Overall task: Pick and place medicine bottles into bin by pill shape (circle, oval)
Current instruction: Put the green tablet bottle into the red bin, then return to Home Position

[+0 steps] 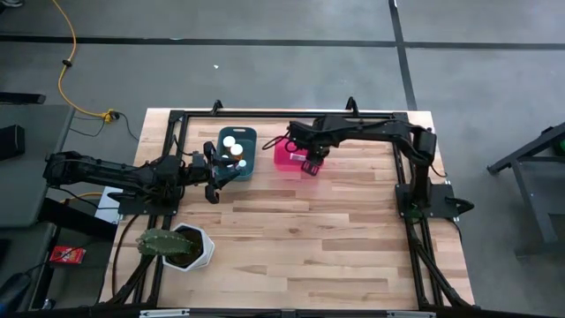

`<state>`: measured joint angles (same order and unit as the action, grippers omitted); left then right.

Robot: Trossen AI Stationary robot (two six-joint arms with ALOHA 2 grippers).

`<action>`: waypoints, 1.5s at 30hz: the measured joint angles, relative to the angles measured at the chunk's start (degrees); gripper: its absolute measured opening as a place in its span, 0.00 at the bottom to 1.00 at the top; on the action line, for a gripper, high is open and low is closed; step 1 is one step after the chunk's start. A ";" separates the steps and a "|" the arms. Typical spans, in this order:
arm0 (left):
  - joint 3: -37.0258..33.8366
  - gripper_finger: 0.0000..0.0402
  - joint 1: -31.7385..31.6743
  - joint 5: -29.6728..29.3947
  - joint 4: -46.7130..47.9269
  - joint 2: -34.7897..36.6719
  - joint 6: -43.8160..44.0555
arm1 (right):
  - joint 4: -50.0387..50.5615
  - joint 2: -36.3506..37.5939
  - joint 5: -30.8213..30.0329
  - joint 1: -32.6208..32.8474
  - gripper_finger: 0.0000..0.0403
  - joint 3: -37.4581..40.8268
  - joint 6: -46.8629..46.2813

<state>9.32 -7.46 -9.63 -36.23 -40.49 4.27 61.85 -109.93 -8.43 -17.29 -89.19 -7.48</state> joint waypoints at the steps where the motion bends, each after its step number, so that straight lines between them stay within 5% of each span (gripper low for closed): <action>1: 0.00 0.46 0.00 0.00 0.00 0.00 0.00 | 0.15 -0.32 0.51 -0.01 0.26 0.00 -0.15; 10: 0.00 0.46 0.00 0.00 0.00 0.00 0.00 | 0.67 -0.74 0.98 0.01 0.27 0.00 -0.33; 21: 0.00 0.46 0.00 0.00 0.00 0.00 0.02 | -1.43 -0.68 -1.83 -0.06 0.49 0.00 4.87; 30: 0.00 0.46 0.02 0.02 0.68 0.02 0.02 | -3.01 5.12 -3.64 0.17 0.51 0.49 9.40; 36: 0.00 0.46 0.02 0.07 2.27 0.02 1.09 | -26.20 20.55 0.45 0.25 0.51 19.44 9.75; 45: 0.00 0.46 0.02 -0.31 1.59 0.02 1.53 | -80.05 44.15 7.35 2.48 0.51 58.19 2.10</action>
<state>9.32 -7.44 -9.93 -34.64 -40.47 5.80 -18.20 -65.78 -1.08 -14.81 -30.99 -5.38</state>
